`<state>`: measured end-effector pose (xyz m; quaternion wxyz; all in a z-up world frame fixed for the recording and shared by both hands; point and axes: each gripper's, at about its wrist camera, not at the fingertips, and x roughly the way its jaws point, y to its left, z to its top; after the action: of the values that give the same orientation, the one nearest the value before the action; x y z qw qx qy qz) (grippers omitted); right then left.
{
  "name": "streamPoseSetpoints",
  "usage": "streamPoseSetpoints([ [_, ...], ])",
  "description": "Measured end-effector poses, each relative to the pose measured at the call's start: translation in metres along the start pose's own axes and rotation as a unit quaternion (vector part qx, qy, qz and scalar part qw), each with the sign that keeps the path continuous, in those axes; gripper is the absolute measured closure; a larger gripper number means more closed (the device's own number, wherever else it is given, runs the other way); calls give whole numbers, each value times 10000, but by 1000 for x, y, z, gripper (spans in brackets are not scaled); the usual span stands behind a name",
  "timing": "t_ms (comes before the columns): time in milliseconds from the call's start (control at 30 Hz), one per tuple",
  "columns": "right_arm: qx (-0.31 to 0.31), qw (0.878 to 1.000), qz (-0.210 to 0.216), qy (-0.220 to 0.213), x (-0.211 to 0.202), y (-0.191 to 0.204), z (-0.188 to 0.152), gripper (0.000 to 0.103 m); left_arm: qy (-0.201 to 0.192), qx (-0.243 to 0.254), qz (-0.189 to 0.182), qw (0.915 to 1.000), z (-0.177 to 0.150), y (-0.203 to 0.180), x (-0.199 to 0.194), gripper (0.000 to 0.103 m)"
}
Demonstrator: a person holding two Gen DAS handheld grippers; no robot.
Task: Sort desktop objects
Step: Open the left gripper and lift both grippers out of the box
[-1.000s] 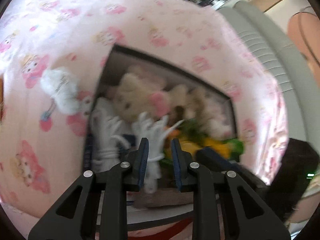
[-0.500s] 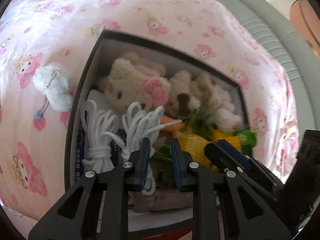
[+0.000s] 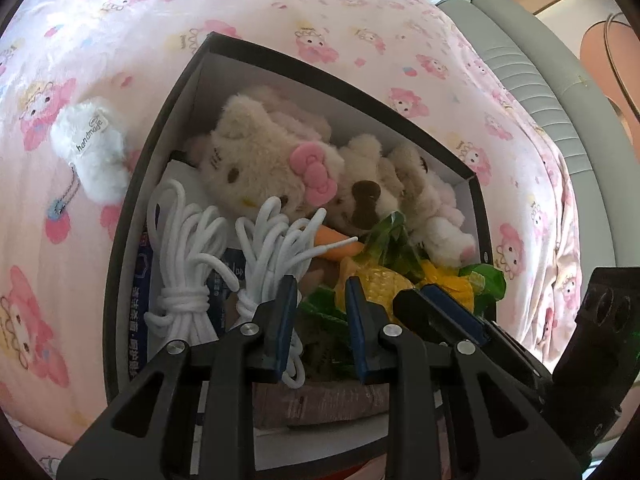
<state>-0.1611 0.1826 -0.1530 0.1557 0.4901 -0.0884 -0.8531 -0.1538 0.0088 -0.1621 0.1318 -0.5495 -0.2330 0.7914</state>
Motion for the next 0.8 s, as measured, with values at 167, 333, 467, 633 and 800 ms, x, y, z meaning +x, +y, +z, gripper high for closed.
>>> streamPoseSetpoints([
  [167,104,9998,172,-54,-8,-3,-1,69,-125,32,-175,9998,-4,-9,-17,74],
  [333,37,9993,160,-341,-32,7,-4,68,-445,303,-235,9983,-11,-27,-50,68],
  [467,-13,9991,46,-429,-50,19,-10,68,-669,640,-266,9953,-22,-38,-83,59],
  [633,-23,9978,-18,-670,-84,37,-21,62,-896,927,-60,9916,-30,-45,-107,57],
  [800,6,9961,-347,-816,-107,50,-28,61,-1144,999,-4,9884,-40,-45,-127,54],
])
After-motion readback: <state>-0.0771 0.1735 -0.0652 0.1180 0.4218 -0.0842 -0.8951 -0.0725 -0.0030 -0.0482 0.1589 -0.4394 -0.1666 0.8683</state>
